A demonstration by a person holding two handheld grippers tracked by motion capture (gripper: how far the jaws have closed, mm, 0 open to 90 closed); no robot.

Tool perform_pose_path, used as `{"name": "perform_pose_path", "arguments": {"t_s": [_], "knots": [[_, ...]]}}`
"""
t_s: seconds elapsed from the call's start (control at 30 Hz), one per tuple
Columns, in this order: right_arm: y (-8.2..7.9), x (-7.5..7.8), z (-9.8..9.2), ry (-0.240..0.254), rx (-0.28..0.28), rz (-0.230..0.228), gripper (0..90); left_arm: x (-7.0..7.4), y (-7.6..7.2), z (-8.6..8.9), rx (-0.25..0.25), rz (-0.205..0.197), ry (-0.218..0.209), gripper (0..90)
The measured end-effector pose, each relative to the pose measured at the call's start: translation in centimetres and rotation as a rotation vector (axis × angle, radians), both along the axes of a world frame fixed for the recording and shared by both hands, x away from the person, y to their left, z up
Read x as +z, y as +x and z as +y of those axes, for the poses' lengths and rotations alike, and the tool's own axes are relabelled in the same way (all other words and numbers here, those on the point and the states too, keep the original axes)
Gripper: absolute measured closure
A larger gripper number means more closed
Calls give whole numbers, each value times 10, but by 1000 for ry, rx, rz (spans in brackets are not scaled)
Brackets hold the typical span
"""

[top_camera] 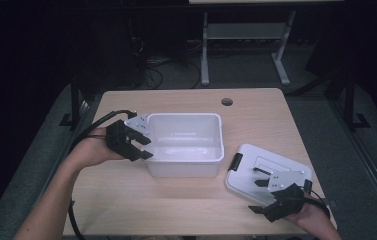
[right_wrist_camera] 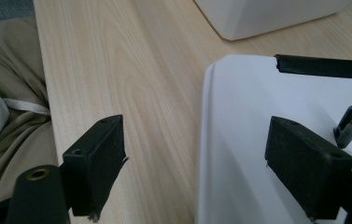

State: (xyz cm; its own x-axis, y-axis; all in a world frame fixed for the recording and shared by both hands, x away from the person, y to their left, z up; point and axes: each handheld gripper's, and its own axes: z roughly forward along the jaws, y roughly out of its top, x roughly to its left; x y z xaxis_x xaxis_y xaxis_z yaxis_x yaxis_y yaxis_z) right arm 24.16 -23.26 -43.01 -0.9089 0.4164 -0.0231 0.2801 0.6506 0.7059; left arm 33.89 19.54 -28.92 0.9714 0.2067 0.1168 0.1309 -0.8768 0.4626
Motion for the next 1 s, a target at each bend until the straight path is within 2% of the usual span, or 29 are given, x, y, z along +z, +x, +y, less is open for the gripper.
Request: {"name": "perform_pose_path", "arguments": {"t_s": [0.33, 0.57, 1.0], "knots": [[-2, 1, 1, 1, -4, 1, 194, -1, -13, -1, -20, -11, -11, 504], [-3, 1, 2, 3, -2, 2, 194, 0, -23, -2, -17, -24, -19, 472], [-3, 1, 4, 3, -4, 9, 194, -8, -40, 2, -29, -34, -42, 462]]}}
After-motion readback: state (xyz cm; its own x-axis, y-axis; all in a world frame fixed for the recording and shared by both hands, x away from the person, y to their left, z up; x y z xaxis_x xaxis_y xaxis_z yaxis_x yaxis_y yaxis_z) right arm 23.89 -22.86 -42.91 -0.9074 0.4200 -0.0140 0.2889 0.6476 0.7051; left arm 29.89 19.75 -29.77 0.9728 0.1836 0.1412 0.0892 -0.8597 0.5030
